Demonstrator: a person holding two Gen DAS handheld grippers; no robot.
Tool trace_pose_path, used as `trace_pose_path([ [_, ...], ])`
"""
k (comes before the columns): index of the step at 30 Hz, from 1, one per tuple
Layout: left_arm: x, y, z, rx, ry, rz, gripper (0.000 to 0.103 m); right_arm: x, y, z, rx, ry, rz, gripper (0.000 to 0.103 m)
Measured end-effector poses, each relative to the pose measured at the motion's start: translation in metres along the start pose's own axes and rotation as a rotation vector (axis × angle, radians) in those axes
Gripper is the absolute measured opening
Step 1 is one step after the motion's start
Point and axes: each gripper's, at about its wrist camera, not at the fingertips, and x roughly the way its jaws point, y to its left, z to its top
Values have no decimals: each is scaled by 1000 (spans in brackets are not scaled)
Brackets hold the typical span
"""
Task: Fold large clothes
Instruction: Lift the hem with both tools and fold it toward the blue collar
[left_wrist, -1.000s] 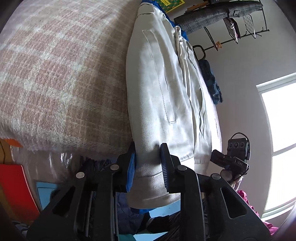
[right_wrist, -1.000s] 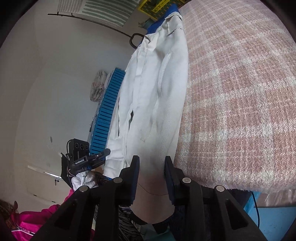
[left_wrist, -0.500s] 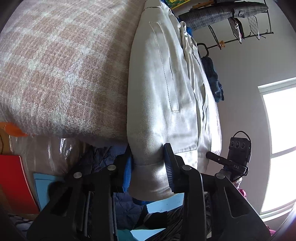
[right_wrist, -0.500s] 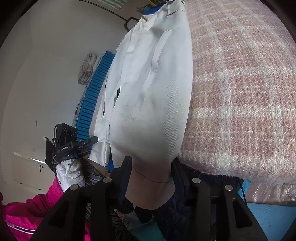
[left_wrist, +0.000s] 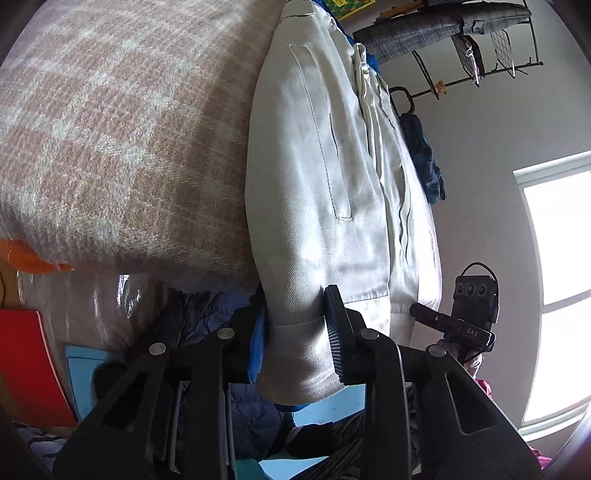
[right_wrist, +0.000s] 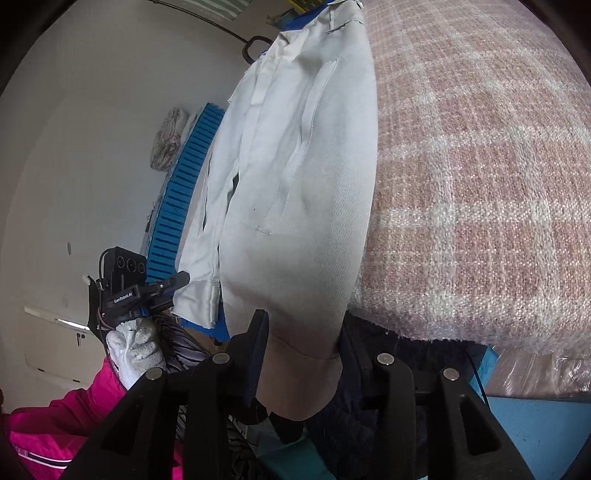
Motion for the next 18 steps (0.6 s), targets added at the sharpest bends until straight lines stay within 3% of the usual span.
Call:
trace_pose_path([
  [1,-3,-3,0,7,-6,-5,22,0,5,1,-10,0,-8,22],
  [4,-15,-14,4,17,-32,-22,17,-12,14,4,-5,-33,47,11],
  [13,-41,-49,38,1,-99,-103,14,-51,21,20,108,-210,201,8],
  [18,-43,-67,71,26,-140,-94,13,-60,41,51,94,-267,203,8],
])
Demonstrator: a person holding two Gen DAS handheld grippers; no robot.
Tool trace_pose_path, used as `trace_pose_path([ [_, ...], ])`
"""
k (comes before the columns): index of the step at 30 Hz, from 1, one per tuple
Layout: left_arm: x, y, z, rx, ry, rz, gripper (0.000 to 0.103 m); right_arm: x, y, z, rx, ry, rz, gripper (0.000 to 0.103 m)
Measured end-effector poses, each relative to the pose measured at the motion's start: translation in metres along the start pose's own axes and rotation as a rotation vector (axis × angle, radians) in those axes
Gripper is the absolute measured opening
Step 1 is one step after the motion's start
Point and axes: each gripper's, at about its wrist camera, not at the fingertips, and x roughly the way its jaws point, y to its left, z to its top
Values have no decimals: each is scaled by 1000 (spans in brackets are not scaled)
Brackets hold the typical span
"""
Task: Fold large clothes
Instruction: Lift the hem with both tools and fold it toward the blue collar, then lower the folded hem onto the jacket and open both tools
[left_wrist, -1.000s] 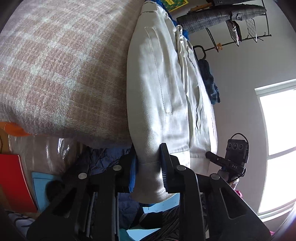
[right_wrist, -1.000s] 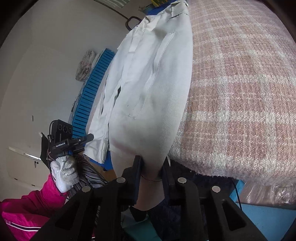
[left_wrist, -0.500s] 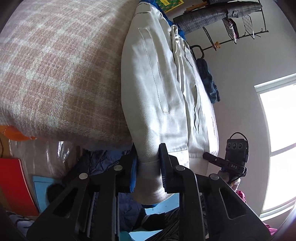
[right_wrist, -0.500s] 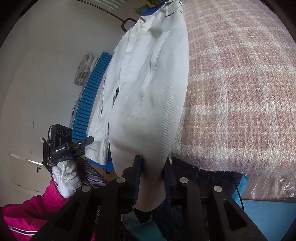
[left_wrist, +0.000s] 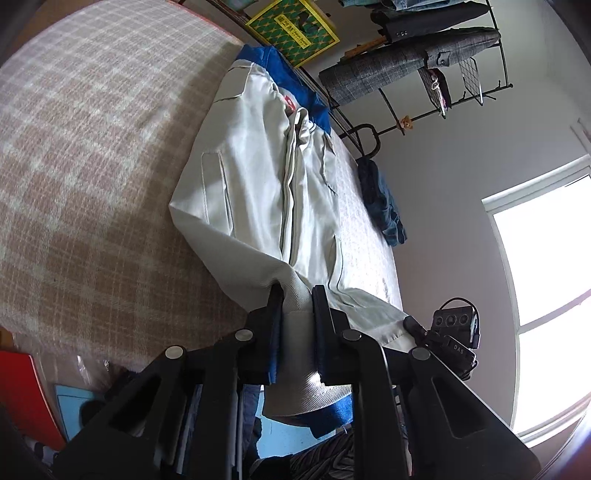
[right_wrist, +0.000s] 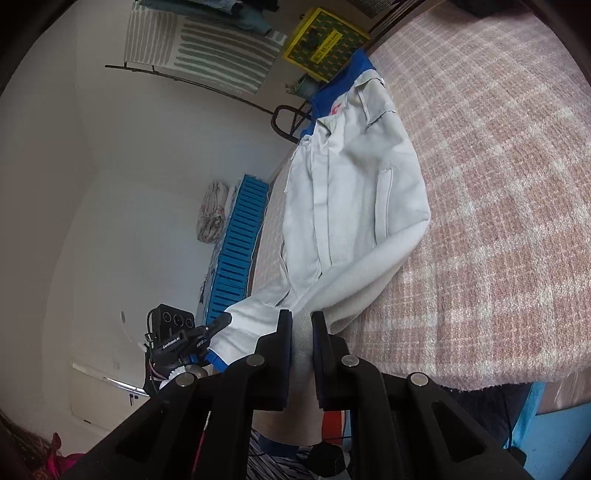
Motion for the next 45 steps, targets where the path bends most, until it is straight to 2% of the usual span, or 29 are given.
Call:
trace_pose_path([
  [7,24,-6,46,18,-28,7,13,17,8,53,-28,-31,-46,8],
  [16,71,15,96,-27,-19,47,13,42,-28,100,52,-46,-65,8],
  [20,95,34,109,-58,-3,53,13,61,-54,114,118,-33,-99,8],
  [23,108,46,111,-79,-11,62,13,76,-63,124,122,4,-168,8],
  [25,113,53,113,-114,-4,47,13,83,-70,128,152,23,-164,10],
  [27,115,53,117,-106,3,43,13,83,-74,130,179,34,-146,13],
  [29,113,52,121,-105,9,35,17,76,-76,131,207,24,-111,17],
  [30,110,52,123,-112,0,25,20,69,-76,132,213,2,-94,27],
  [31,103,52,126,-118,-31,13,33,60,-76,133,213,-27,-89,36],
  [32,95,52,128,-120,-72,8,43,51,-76,134,214,-56,-78,38],
  [34,79,51,133,-112,-122,-8,44,35,-77,135,226,-99,-27,42],
  [36,67,46,136,-56,-137,4,44,23,-73,133,188,-120,-17,42],
  [39,60,39,127,48,-138,49,44,19,-57,124,50,-94,-113,42],
  [45,84,49,101,111,-11,95,44,46,-39,95,-149,38,-254,41],
])
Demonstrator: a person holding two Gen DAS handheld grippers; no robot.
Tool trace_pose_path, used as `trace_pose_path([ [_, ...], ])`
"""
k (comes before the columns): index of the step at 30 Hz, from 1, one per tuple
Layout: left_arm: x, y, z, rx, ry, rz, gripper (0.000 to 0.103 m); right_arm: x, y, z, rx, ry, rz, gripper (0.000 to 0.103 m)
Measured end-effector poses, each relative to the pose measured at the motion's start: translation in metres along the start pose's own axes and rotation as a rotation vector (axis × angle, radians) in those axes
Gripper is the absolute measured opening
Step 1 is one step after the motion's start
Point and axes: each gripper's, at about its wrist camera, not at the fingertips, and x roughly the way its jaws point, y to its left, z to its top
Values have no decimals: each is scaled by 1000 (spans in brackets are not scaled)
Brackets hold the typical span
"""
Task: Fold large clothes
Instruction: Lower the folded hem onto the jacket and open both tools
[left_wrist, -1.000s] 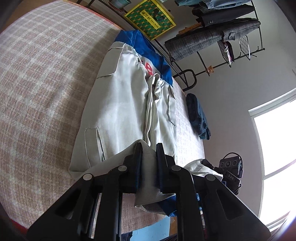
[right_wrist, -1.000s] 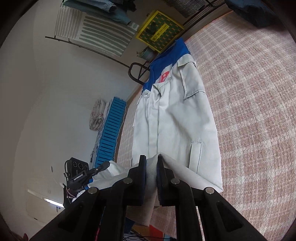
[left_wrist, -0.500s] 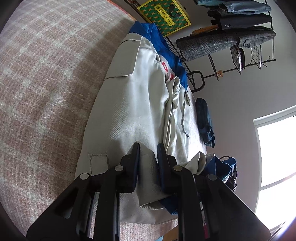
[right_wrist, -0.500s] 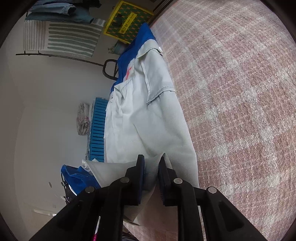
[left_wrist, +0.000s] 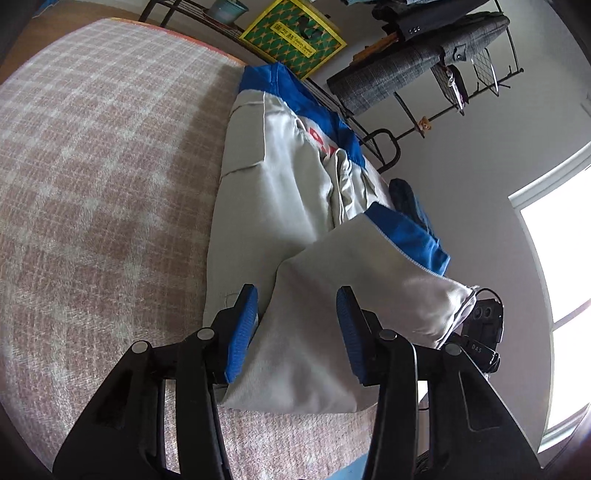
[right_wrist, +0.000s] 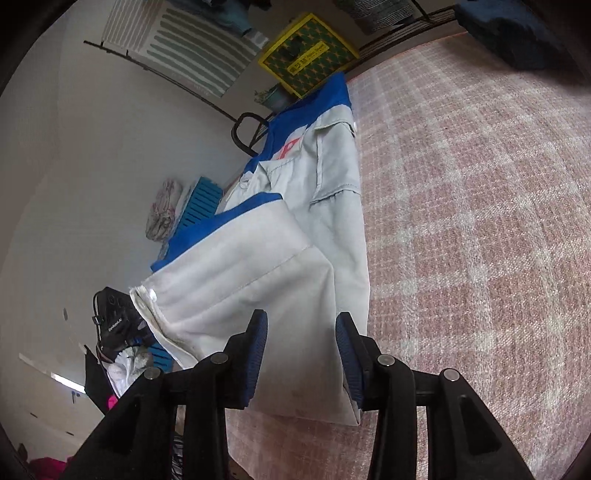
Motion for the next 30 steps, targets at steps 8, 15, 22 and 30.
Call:
trace_pose_path([
  [8,27,-5,-10,38,74,21,44,15,5,-2,-62,37,-69,41],
  [15,27,-10,-19,84,89,55,23,21,6,-3,-80,60,-62,41],
  [22,26,-11,-20,90,83,62,14,26,11,-2,-105,59,-46,24],
  [30,34,-26,-28,126,86,108,13,34,16,-3,-111,60,-60,26],
])
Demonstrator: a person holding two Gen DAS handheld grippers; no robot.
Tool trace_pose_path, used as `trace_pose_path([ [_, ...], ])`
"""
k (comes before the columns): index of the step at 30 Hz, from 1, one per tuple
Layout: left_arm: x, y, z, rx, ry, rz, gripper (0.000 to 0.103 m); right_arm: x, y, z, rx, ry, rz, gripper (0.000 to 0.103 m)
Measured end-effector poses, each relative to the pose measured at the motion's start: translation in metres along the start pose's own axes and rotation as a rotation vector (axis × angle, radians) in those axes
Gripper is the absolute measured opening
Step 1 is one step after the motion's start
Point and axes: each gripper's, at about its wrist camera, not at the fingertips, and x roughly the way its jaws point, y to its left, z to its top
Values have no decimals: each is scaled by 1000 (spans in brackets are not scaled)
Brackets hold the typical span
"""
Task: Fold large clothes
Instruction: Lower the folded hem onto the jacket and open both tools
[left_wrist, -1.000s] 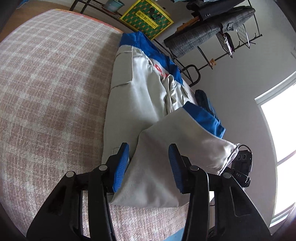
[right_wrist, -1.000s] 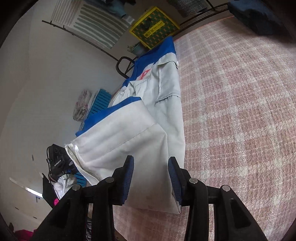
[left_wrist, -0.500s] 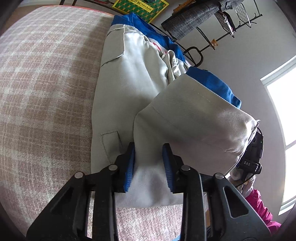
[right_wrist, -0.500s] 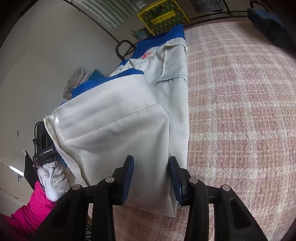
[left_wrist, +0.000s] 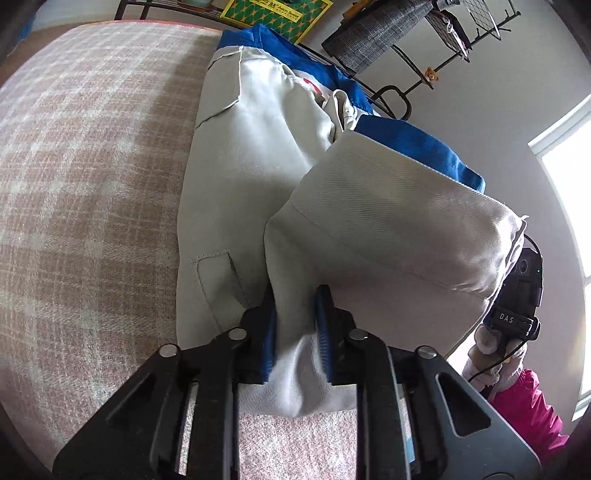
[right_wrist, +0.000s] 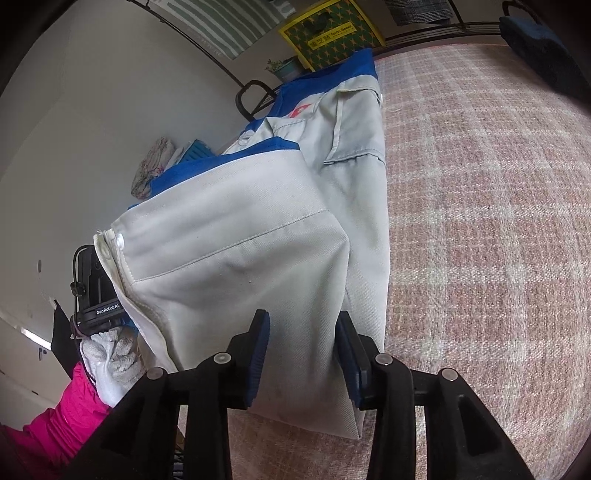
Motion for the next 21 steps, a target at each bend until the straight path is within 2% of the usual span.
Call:
trace_pose_path([
  [1,-3,-1,-1,-6,-11,0,9,1,3,0,-4,2,-2,17],
  [3,-15,-4,-6,-24,-38,-3,6,-3,10,-1,-15,-9,-11,11],
  [5,-35,-10,-14,-21,-86,-2,5,-13,20,-3,-36,-32,-9,8],
  [7,-55,-13,-23,-20,-135,14,4,-29,27,-6,-35,-71,29,7],
  [8,-61,-13,-26,-10,-157,53,4,-36,27,-7,-21,-89,49,6],
  [9,-59,-11,-27,3,-170,121,4,-39,23,-9,-2,-101,61,6],
  [10,-52,-4,-25,-9,-155,176,4,-38,17,-10,18,-98,47,6],
  [11,-41,8,-24,-47,-116,194,4,-31,9,-11,40,-77,13,6],
  [13,-29,26,-24,-102,-99,187,4,-13,-9,-14,108,-30,-42,5],
  [17,-41,15,-17,-37,-151,207,5,-14,-4,-12,77,-46,-85,5],
  [18,-46,14,-17,-35,-159,198,6,-17,1,-11,59,-51,-106,8],
  [19,-52,12,-17,-28,-175,195,11,-20,5,-11,50,-58,-131,17],
  [21,-62,5,-20,3,-217,185,18,-29,13,-10,21,-90,-174,19],
])
